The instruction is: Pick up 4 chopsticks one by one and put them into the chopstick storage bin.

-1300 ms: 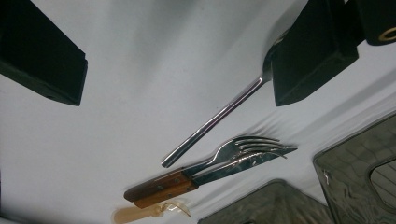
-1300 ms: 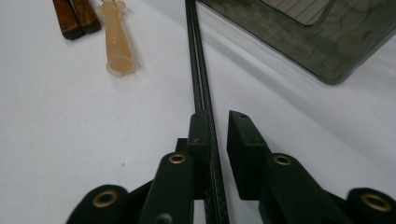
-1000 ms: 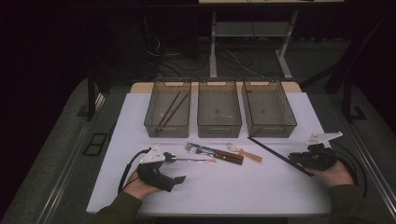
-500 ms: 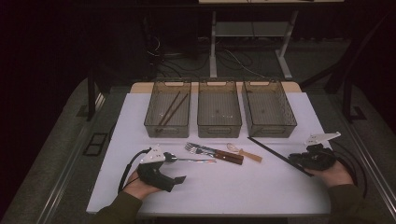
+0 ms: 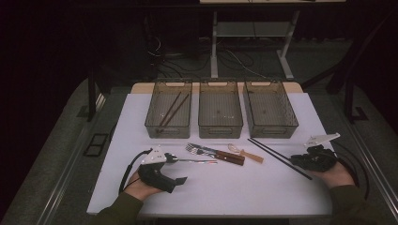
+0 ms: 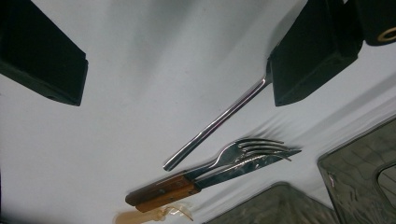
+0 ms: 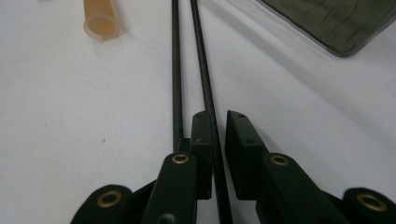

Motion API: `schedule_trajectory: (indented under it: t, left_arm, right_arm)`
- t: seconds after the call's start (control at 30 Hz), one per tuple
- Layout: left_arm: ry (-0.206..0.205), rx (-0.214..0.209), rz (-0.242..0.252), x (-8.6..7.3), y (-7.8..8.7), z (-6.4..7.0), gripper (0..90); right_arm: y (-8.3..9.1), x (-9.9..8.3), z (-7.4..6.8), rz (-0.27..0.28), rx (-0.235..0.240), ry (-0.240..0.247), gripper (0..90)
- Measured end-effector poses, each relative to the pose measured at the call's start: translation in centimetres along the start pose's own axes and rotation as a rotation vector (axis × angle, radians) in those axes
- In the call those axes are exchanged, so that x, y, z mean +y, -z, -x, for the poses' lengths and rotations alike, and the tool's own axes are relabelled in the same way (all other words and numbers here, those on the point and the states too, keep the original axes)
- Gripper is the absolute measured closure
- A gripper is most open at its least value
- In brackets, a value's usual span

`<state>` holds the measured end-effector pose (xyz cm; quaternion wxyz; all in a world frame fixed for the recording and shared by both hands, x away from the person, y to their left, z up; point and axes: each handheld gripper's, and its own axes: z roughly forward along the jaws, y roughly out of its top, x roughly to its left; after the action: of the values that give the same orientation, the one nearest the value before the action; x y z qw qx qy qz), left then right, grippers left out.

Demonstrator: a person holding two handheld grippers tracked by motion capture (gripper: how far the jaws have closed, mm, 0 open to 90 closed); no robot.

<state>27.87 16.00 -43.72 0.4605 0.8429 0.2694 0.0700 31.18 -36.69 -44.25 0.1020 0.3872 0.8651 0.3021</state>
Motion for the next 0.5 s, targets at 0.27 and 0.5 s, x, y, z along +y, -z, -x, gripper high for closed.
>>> schedule_trajectory:
  t: [0.27, 0.5]
  left_arm:
    - [-0.002, -0.004, -0.007, -0.04, -0.15, 0.07, 3.4]
    - [-0.002, -0.004, -0.007, -0.04, -0.15, 0.07, 3.5]
  right_arm:
    - [-0.06, -0.06, -0.02, 0.002, 0.006, 0.024, 83.2]
    - [-0.08, -0.11, 0.01, 0.005, 0.007, 0.032, 83.9]
